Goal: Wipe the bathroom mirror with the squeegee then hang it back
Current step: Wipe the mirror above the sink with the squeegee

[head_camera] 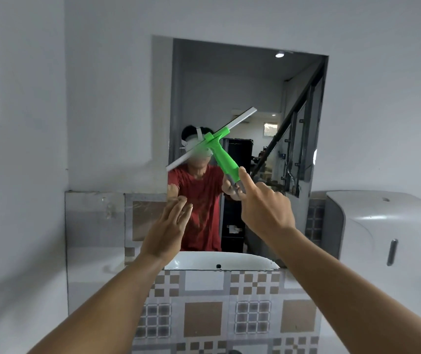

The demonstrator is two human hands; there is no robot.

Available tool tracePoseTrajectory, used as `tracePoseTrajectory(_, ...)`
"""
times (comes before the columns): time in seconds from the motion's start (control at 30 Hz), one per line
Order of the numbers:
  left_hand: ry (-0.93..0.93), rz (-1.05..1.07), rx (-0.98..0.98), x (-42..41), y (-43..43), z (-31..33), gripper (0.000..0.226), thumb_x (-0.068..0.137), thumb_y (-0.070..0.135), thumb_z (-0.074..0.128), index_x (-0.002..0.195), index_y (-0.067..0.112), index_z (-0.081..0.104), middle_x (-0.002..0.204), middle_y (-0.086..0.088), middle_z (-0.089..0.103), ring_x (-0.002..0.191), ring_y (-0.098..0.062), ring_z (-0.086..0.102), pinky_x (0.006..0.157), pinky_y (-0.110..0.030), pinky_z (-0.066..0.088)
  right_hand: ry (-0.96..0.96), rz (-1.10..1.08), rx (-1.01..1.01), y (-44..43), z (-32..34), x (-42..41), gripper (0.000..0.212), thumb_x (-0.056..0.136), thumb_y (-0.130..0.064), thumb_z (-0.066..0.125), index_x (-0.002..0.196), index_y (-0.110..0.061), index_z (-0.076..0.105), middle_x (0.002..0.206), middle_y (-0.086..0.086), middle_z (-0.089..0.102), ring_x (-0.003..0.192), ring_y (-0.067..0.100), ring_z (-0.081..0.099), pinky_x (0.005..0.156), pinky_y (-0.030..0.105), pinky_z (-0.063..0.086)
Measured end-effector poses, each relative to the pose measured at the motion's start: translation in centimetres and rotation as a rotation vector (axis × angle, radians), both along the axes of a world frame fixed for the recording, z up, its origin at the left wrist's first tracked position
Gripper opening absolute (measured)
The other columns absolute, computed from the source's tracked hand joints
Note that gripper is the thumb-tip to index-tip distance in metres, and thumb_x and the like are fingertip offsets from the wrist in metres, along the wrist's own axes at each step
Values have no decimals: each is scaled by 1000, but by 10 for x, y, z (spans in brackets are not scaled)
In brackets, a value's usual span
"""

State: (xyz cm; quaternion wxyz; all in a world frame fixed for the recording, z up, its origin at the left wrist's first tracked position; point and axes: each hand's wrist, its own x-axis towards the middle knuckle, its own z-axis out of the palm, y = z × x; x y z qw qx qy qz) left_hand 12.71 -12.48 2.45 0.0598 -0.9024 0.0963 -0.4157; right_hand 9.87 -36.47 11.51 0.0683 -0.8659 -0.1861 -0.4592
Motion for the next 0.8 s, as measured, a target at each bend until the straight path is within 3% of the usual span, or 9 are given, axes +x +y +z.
tracePoseTrajectory(0.13, -12, 11, 9, -1, -2, 2, 67, 79, -5, 79, 141, 0, 54, 147, -20, 53, 140, -36, 47, 102, -44, 55, -4, -90, -136, -33, 8, 4, 69, 96, -10, 48, 157, -24, 20, 89, 9, 64, 45, 21, 51, 41, 31, 43)
tracePoseTrajectory(0.33, -4, -13, 9, 0, 1, 2, 72, 74, -7, 83, 140, -1, 55, 146, -19, 55, 138, -36, 50, 96, -41, 57, -39, -191, -242, -76, 24, 13, 74, 95, -10, 50, 157, -30, 16, 91, 9, 63, 49, 23, 56, 44, 33, 48)
tracePoseTrajectory(0.43, -16, -24, 10, 0, 2, 1, 70, 72, -7, 83, 138, -1, 58, 143, -20, 57, 136, -38, 52, 92, -40, 58, -55, -219, -253, -98, 28, 15, 74, 93, -10, 54, 156, -32, 21, 93, 12, 64, 46, 23, 54, 43, 31, 43)
tracePoseTrajectory(0.5, -21, -48, 2, 1, 3, 1, 68, 75, -5, 81, 138, -1, 57, 144, -21, 56, 137, -39, 51, 93, -42, 59, -67, -242, -236, -113, 28, 17, 75, 91, -9, 55, 155, -32, 26, 87, 11, 62, 41, 21, 43, 43, 29, 36)
tracePoseTrajectory(0.6, -68, -79, -3, 4, 5, 6, 54, 90, 10, 71, 141, 3, 55, 146, -18, 55, 140, -36, 47, 102, -42, 55, -63, -263, -209, -126, 27, 18, 74, 90, -8, 55, 155, -32, 29, 79, 9, 57, 38, 14, 29, 42, 26, 27)
tracePoseTrajectory(0.7, -154, -102, 36, 9, 3, 34, 45, 103, 25, 47, 143, 6, 52, 144, -15, 55, 136, -32, 48, 112, -43, 44, -46, -268, -181, -127, 24, 20, 75, 91, -7, 53, 156, -33, 26, 80, 8, 56, 39, 14, 34, 42, 27, 32)
tracePoseTrajectory(0.8, -239, -126, 22, 15, -2, 85, 46, 100, 26, 47, 140, 6, 53, 139, -15, 53, 126, -32, 50, 107, -45, 46, -21, -263, -143, -125, 18, 21, 75, 92, -9, 51, 157, -34, 22, 87, 9, 60, 43, 17, 42, 45, 30, 37)
